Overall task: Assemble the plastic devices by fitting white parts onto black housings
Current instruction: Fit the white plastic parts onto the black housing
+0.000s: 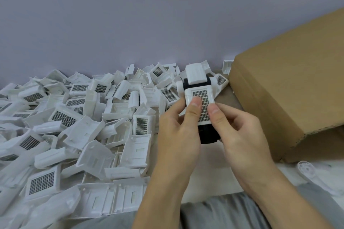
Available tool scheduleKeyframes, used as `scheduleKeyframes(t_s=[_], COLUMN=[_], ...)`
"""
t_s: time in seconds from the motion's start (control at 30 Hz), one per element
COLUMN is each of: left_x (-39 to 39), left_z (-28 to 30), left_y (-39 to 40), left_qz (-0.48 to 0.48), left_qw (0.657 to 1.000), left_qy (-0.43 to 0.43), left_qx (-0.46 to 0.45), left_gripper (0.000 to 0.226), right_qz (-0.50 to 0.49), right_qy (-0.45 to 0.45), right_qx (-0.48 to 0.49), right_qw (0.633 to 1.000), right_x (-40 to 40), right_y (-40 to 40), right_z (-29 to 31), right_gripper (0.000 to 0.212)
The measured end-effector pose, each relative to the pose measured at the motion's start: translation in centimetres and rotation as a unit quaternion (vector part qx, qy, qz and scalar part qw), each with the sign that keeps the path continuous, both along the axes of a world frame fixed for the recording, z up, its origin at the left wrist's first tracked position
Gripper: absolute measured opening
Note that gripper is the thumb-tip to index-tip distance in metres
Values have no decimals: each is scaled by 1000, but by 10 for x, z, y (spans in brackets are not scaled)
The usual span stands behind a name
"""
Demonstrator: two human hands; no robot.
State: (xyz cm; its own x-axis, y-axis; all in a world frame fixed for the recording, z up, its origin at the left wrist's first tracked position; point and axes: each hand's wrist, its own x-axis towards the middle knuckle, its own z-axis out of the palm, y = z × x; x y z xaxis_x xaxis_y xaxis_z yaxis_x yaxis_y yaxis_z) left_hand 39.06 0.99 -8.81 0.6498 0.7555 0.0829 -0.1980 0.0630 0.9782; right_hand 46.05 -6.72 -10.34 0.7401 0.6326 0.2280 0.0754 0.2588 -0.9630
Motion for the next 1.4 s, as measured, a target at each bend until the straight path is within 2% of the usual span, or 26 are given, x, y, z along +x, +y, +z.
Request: scheduleKeyframes(t_s=[0.1,0.17,0.27,0.43,0.53,0.67,0.77,0.83,0.9,0.97,1.03,1.1,1.17,1.23,1.3,1.4], left_x=[-1,-2,-1,-1,-1,1,1,0,0,1,1,-2,-8,-14,-23,-38], left_z=[1,1,1,0,1,-2,-4,-1,2,1,-1,0,2,5,11,19], left_y=[-1,-1,-4,-3,-3,1,5,4,2,1,3,9,15,24,35,47], left_qz=[-19,-39,-61,-61,-55,-25,-25,-57,-67,-10,112,218,255,211,99,-67], left_qw=[1000,998,998,998,998,998,996,991,988,995,990,967,958,974,995,998], left_qy=[-18,-35,-34,-16,-19,-52,-68,-98,-112,-94,-54,-33,-40,-42,-23,-19], left_qx=[-12,-21,1,30,15,-26,-44,-69,-78,-29,66,129,129,68,14,11], left_gripper=[27,24,22,22,18,15,39,40,33,29,30,25,19,21,23,24], right_qz=[0,-4,-29,-41,-58,-115,-67,-62,-107,-162,-191,-177,-138,-69,20,132], right_qy=[-7,6,34,20,0,-80,-141,-154,-150,-119,-64,-2,62,132,194,260], right_qx=[5,12,21,15,8,-49,-74,-77,-77,-65,-51,-37,-17,16,37,17], right_qw=[1000,1000,999,999,998,989,985,983,980,978,978,983,988,989,980,956], right_x=[0,0,2,5,2,-3,-9,-9,-6,-4,0,4,8,12,15,17], right_y=[1,2,3,4,5,3,3,4,4,3,-1,-4,-7,-10,-14,-22], right_z=[-1,-2,-3,-4,-3,-2,-2,-2,-2,0,2,3,5,8,15,22], right_gripper=[27,36,45,30,27,25,41,53,57,53,42,35,37,42,44,48])
